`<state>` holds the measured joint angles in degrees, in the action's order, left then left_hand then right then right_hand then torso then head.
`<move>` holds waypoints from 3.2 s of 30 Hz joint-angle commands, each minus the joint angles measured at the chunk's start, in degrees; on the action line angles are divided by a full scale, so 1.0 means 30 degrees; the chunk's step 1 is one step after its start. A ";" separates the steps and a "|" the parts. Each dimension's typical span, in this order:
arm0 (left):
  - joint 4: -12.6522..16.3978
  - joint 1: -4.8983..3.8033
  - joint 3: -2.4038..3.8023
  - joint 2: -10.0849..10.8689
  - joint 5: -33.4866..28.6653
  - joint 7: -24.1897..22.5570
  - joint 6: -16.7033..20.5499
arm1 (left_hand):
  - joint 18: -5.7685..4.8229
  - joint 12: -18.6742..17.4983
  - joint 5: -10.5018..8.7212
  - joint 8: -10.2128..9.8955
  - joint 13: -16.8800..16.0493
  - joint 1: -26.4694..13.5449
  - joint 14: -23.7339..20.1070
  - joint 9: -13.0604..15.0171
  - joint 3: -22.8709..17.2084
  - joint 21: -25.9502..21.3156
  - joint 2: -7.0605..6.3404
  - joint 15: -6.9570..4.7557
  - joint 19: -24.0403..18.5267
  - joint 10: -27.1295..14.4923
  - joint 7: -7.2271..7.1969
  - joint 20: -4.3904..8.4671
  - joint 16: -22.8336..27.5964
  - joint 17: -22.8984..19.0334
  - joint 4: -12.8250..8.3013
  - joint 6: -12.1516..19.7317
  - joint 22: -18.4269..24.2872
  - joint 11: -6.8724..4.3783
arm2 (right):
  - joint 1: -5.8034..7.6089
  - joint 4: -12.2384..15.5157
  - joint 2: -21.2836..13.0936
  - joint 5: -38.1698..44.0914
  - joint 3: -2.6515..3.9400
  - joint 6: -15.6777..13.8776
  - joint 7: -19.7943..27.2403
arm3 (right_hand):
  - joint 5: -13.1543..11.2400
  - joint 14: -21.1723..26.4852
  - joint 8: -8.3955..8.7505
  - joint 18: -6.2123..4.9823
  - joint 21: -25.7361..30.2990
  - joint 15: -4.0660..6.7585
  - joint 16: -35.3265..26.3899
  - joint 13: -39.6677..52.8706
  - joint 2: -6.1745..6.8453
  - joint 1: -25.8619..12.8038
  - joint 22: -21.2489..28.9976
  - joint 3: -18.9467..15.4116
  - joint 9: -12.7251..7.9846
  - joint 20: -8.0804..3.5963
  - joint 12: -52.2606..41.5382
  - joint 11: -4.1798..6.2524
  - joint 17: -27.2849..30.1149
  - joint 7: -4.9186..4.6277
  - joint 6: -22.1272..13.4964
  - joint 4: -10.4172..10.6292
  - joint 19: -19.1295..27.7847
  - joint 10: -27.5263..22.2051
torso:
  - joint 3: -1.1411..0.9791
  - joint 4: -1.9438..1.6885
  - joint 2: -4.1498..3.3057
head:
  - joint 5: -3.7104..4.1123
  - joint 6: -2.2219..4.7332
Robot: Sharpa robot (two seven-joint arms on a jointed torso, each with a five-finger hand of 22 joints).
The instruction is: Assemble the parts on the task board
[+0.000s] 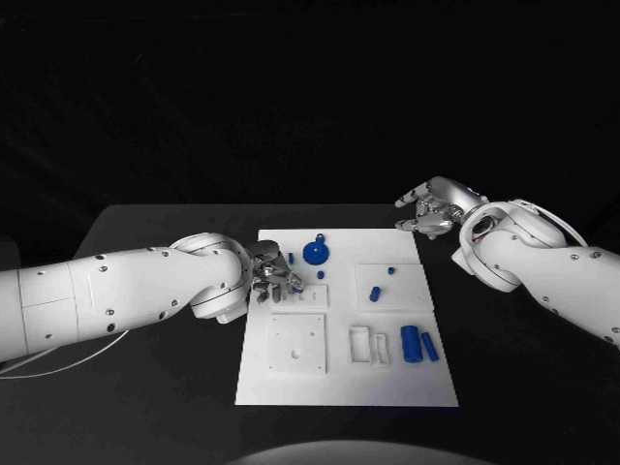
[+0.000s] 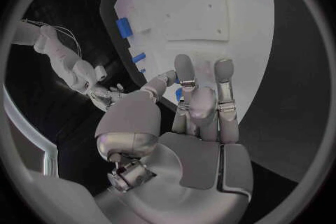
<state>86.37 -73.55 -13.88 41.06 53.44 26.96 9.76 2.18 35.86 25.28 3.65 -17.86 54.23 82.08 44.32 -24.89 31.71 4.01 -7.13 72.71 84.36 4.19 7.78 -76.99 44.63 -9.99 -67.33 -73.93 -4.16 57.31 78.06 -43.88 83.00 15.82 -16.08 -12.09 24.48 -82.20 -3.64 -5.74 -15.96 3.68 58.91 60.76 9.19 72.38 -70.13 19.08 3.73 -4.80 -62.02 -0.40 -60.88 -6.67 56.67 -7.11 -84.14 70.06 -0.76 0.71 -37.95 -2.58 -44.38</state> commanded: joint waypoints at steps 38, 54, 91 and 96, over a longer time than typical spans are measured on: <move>-0.0543 0.0458 -0.0004 -0.0718 0.0820 0.0371 -0.0851 | 0.0039 -0.0017 0.0035 0.0086 0.0033 0.0478 -0.0013 0.0098 -0.0088 -0.0469 0.0269 -0.0172 0.0257 0.0813 -0.2132 0.0046 -0.0007 -0.0108 0.0012 -0.3666 -0.0386 -0.0271 | -0.0036 -0.0069 0.0035 0.0194 0.0010 0.0272 -0.0002 | 0.0066 0.0037 0.0026 -0.0181 0.0106 0.0036 -0.0078 -0.0013 0.0054 -0.0178 -0.0029 0.0112 -0.0011 -0.0062 0.0022 0.0076 -0.0016 -0.0023 0.0216 -0.0038 -0.0609 -0.0103 | 0.0024 0.0006 -0.0017 | 0.0047 -0.0143; -0.0569 0.0474 -0.0003 -0.0718 0.0818 0.0428 -0.1083 | 0.0008 -0.0010 0.0065 0.0087 0.0033 0.0469 -0.0019 0.0123 -0.0106 -0.0616 0.0288 -0.0169 0.0302 0.0815 -0.2132 0.0060 -0.0011 -0.0132 -0.0051 -0.3670 -0.0508 -0.0270 | -0.0036 -0.0090 0.0036 0.0194 0.0010 0.0293 -0.0008 | 0.0083 0.0014 0.0023 -0.0182 0.0082 0.0043 -0.0063 0.0007 0.0058 -0.0193 -0.0043 0.0153 -0.0009 -0.0070 0.0001 0.0083 -0.0044 -0.0016 0.0258 -0.0026 -0.0620 -0.0077 | 0.0021 0.0010 -0.0015 | 0.0032 -0.0145; -0.1268 0.0470 0.0013 -0.1065 -0.0362 0.0824 -0.2363 | -0.0116 0.0169 0.0986 0.0099 -0.0104 0.0060 0.0000 0.0315 -0.0408 -0.0778 0.0345 -0.0182 0.0376 0.0813 -0.2156 0.0138 -0.0217 0.0145 -0.0517 -0.3787 -0.0661 -0.0274 | -0.0085 -0.0345 0.0150 0.0475 0.0008 0.0332 -0.0035 | 0.0084 0.0033 0.0025 -0.0167 0.0098 0.0041 -0.0109 -0.0014 0.0077 -0.0151 -0.0043 0.0200 -0.0010 -0.0061 0.0029 0.0083 -0.0025 -0.0017 0.0262 -0.0099 -0.0602 -0.0094 | 0.0005 0.0028 -0.0016 | 0.0048 -0.0185; -0.1414 0.0464 0.0016 -0.1127 -0.0684 0.0899 -0.2735 | -0.0125 0.0172 0.1066 0.0100 -0.0125 0.0003 0.0008 0.0336 -0.0415 -0.0772 0.0359 -0.0182 0.0364 0.0813 -0.2158 0.0142 -0.0234 0.0175 -0.0594 -0.3801 -0.0657 -0.0266 | -0.0111 -0.0388 0.0153 0.0503 0.0008 0.0327 -0.0052 | 0.0084 0.0033 0.0025 -0.0167 0.0098 0.0041 -0.0109 -0.0014 0.0077 -0.0151 -0.0043 0.0200 -0.0010 -0.0061 0.0029 0.0083 -0.0025 -0.0017 0.0262 -0.0099 -0.0602 -0.0094 | 0.0008 0.0029 -0.0009 | 0.0046 -0.0196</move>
<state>82.21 -72.50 -13.57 37.96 53.30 28.71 4.36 2.17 36.21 28.23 3.79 -18.19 54.02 82.11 45.30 -24.84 29.55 4.23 -7.15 73.52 84.56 4.36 8.19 -77.40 45.09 -10.05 -67.54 -74.91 -3.98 57.03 76.91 -43.46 83.67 15.82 -15.75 -12.26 24.46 -82.20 -3.64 -5.74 -15.96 3.68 58.91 60.76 9.20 72.39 -70.19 19.40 3.72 -4.80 -62.02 -0.28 -60.95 -6.63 57.02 -7.44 -84.14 69.95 -0.74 0.79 -38.00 -2.47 -44.98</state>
